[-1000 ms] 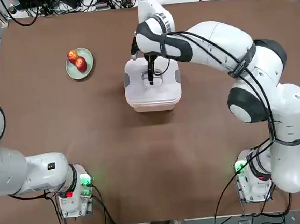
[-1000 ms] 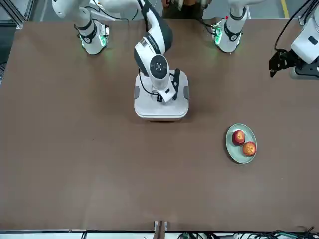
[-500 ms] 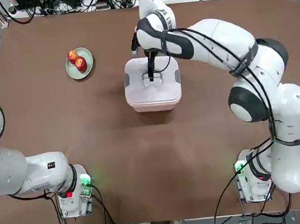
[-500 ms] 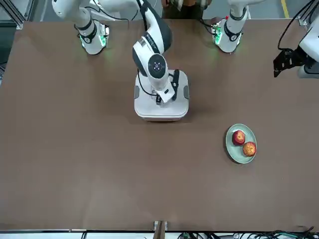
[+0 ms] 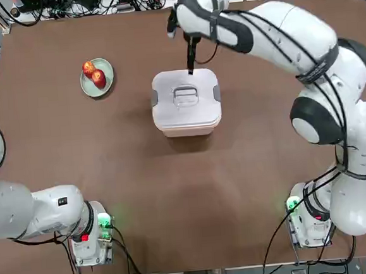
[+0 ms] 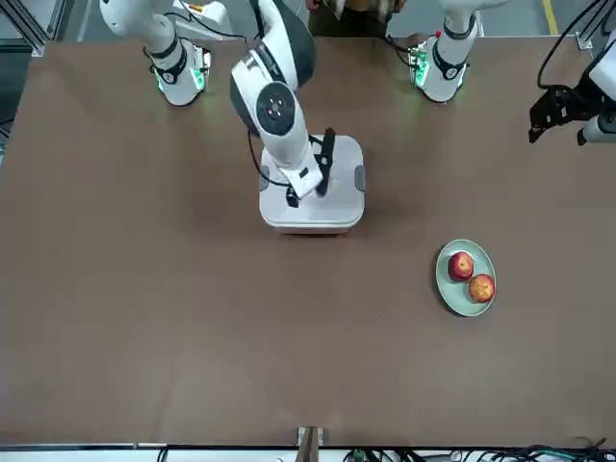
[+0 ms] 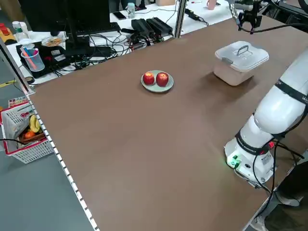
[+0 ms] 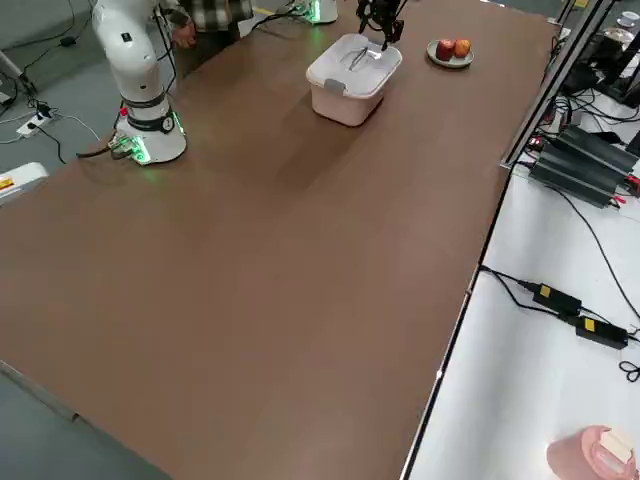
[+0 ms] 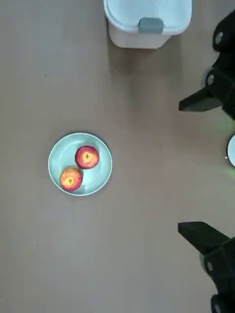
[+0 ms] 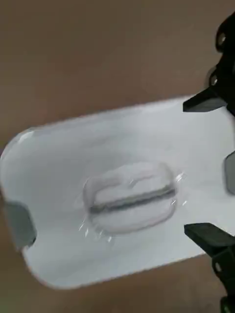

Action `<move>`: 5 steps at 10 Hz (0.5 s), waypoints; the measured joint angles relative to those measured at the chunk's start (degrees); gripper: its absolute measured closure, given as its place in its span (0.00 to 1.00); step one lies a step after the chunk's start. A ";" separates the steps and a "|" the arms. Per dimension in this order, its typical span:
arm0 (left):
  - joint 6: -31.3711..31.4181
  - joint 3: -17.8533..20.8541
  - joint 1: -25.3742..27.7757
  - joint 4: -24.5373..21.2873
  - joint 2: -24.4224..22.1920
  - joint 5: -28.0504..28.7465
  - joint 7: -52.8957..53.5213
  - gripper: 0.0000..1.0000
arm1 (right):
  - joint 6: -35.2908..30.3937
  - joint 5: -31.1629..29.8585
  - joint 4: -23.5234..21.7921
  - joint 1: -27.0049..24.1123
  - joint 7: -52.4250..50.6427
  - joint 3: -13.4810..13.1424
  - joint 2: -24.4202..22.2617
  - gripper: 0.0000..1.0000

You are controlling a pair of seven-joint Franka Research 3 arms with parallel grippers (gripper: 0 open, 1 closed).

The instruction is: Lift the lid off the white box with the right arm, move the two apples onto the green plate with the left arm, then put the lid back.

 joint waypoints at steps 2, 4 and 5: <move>-0.21 0.02 0.58 -0.02 0.44 -0.35 0.00 0.00 | -0.46 -8.80 -0.11 -6.21 4.77 0.53 -3.36 0.00; -0.19 -0.04 0.60 -0.03 0.67 -0.35 0.00 0.00 | -0.16 -15.95 -0.58 -17.30 5.50 2.64 -5.69 0.00; -0.17 -0.19 0.54 -0.06 0.69 -0.35 -0.01 0.00 | 1.88 -18.27 -0.91 -23.33 5.67 3.84 -6.01 0.00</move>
